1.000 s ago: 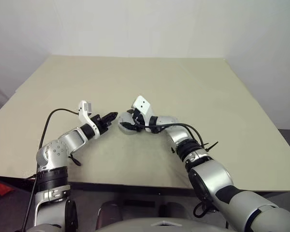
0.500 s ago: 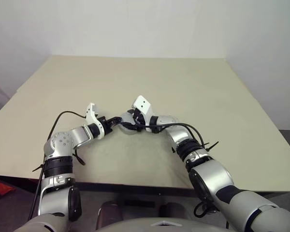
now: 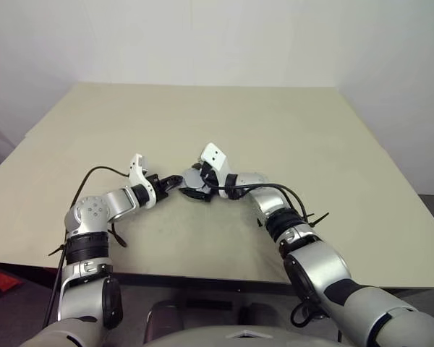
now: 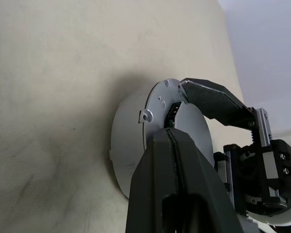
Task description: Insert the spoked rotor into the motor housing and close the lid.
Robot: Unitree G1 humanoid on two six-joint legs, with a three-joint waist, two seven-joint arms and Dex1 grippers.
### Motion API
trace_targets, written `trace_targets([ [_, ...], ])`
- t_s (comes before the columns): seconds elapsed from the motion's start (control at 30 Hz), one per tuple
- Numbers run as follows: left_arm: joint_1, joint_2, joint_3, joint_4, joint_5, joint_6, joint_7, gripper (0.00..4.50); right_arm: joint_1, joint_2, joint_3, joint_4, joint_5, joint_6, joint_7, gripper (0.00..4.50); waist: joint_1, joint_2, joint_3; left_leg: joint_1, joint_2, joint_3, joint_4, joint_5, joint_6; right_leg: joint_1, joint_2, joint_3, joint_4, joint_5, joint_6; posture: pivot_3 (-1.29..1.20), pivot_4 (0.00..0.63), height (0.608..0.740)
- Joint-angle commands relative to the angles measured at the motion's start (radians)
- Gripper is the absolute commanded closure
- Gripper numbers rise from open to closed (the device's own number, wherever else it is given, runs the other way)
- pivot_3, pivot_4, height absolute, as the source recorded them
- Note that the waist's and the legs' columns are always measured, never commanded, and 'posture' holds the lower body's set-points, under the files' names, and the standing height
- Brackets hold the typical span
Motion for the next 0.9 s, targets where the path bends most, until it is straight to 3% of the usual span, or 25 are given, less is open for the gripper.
trace_targets([
  [0.03,0.018,-0.004,-0.010,-0.002,0.015,0.032,0.016,4.50,0.005,0.000,-0.019,-0.038,0.036,0.020,0.034,0.01,0.000,0.000,0.000,0.000,0.000,0.000,0.000,0.000,0.000,0.000,0.000,0.000,0.000,0.000,0.000,0.00,0.000,0.740],
  [0.6,0.041,-0.023,-0.016,-0.055,-0.005,0.055,-0.009,4.50,-0.032,0.017,-0.122,-0.145,0.158,0.178,-0.009,0.01,0.001,0.001,0.001,-0.002,0.000,0.000,-0.001,0.001,-0.001,-0.003,0.000,-0.001,-0.004,0.000,0.000,0.00,0.000,0.740],
  [0.77,0.041,-0.022,-0.014,-0.063,-0.005,0.054,-0.012,4.50,-0.082,-0.021,-0.196,-0.167,0.231,0.409,-0.056,0.01,0.002,0.001,0.002,-0.002,0.000,0.000,-0.002,0.001,-0.001,-0.004,0.000,-0.001,-0.004,0.000,0.000,0.00,0.000,0.740],
  [0.9,0.045,-0.022,-0.014,-0.063,-0.002,0.050,-0.013,4.50,-0.107,-0.101,-0.224,-0.239,0.295,0.651,-0.008,0.01,0.006,0.001,0.002,-0.003,0.000,0.000,-0.002,0.001,-0.001,-0.004,0.000,-0.001,-0.005,0.000,0.000,0.00,0.000,0.740],
])
